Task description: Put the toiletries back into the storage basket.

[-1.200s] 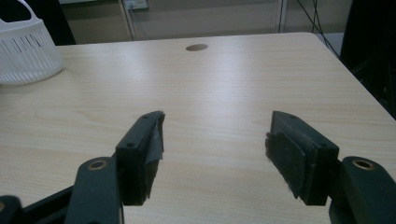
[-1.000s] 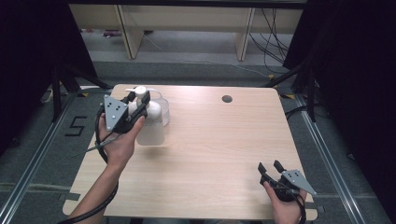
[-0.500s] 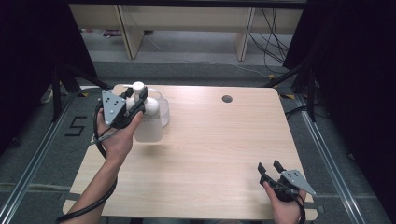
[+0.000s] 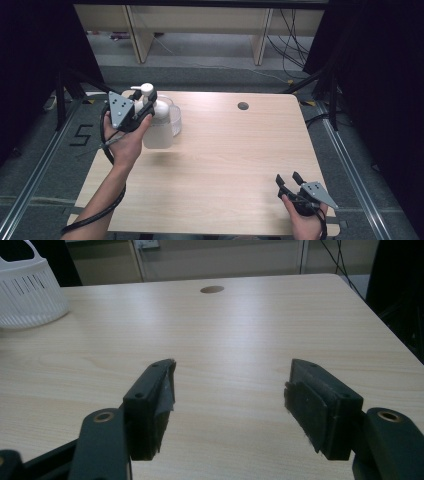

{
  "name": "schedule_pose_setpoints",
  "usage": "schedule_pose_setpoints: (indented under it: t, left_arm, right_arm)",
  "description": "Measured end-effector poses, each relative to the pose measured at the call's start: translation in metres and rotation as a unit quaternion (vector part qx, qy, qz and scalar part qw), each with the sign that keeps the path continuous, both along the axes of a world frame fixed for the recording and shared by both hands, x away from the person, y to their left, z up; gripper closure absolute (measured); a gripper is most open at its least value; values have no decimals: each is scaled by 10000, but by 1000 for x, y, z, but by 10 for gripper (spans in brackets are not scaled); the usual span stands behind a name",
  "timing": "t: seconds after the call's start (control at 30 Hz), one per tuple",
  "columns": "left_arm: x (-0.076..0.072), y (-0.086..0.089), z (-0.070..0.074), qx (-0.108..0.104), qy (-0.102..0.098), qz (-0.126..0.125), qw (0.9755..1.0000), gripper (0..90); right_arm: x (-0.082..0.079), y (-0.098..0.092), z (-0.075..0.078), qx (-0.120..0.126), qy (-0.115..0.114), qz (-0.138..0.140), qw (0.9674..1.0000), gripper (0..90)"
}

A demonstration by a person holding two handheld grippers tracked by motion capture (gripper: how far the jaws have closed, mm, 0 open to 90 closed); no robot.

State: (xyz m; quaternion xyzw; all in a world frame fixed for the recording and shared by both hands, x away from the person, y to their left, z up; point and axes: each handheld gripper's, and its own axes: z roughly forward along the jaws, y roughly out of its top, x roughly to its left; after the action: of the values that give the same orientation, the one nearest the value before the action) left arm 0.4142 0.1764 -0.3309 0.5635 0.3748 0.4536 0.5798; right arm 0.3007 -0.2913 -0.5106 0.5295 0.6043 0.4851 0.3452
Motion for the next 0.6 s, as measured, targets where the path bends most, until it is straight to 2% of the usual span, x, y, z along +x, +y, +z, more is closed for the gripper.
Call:
schedule_pose_setpoints:
  t: [0.6]
  left_arm:
    - [13, 4, 10, -27, -39, 96, 9999, 592]
  right_arm:
    - [0, 0, 0, 38, 21, 17, 10000, 363]
